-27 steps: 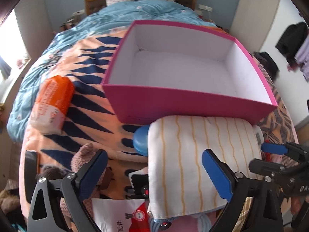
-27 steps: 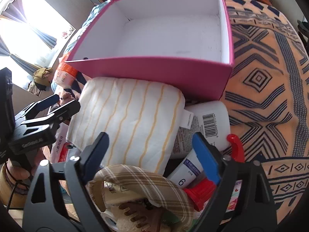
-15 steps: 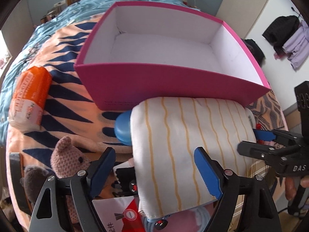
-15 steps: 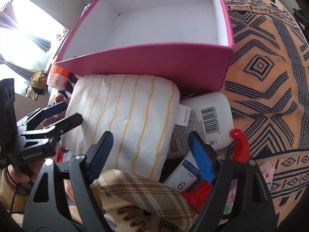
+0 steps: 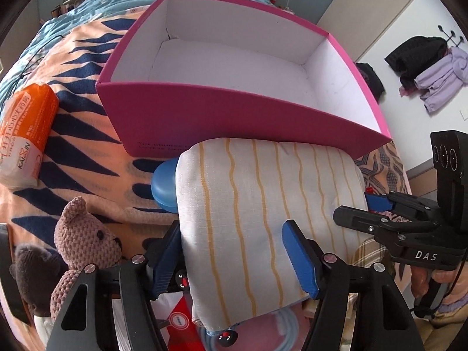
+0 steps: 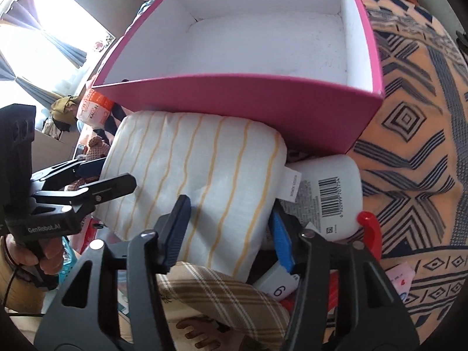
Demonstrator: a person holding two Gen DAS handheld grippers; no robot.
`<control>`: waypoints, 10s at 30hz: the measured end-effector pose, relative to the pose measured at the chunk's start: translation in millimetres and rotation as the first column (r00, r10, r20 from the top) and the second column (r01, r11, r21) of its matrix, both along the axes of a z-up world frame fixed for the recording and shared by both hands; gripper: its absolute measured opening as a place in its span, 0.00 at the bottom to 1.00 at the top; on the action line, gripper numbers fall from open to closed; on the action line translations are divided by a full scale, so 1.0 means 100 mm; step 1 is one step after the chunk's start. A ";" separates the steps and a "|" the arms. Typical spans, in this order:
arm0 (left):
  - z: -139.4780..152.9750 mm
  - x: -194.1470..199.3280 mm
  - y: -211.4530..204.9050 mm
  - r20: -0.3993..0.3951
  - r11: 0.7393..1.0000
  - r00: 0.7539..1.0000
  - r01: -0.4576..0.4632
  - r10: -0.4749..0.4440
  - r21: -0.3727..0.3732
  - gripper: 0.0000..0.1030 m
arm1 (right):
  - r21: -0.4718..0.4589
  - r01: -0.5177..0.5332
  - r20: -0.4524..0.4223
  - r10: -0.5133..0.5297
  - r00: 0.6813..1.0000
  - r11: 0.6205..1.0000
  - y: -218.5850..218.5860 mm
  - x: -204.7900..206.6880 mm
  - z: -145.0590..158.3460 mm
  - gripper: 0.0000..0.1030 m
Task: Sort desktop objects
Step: 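Grasp the white striped cushion pad with the right gripper and lift it, then carry the striped pad with the right gripper over the pink box, then lower the striped pad into the box and open the right gripper, then move the right gripper back to the clutter beside the box, then grasp the black cloth pouch with the right gripper and lift it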
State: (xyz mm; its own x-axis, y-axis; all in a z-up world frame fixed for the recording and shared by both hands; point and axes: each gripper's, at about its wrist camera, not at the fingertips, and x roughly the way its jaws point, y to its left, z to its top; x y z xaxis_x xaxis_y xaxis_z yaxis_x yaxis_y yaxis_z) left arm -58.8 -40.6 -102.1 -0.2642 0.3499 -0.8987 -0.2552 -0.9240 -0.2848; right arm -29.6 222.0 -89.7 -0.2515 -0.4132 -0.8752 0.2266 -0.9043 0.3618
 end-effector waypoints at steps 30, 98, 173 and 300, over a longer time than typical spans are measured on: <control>0.84 0.08 -0.22 -0.153 0.999 0.987 -0.043 0.048 0.034 0.67 | 0.041 -0.093 -0.252 0.101 0.962 0.995 -0.12 0.13 0.83 0.44; 0.85 -1.51 0.10 -0.175 0.996 0.984 -0.046 0.033 -0.072 0.67 | -0.026 -0.017 -0.264 0.009 0.964 1.000 -0.02 -1.21 0.89 0.39; 0.21 -1.88 0.35 -0.188 0.976 0.982 -0.025 -0.016 -0.214 0.71 | 0.147 0.098 -0.238 -0.061 0.969 0.984 -0.11 -1.54 0.35 0.39; 0.05 0.20 -0.05 0.035 0.983 0.998 0.052 -0.059 0.174 0.87 | -0.217 -0.145 0.013 0.151 0.988 0.965 0.35 0.12 0.15 0.07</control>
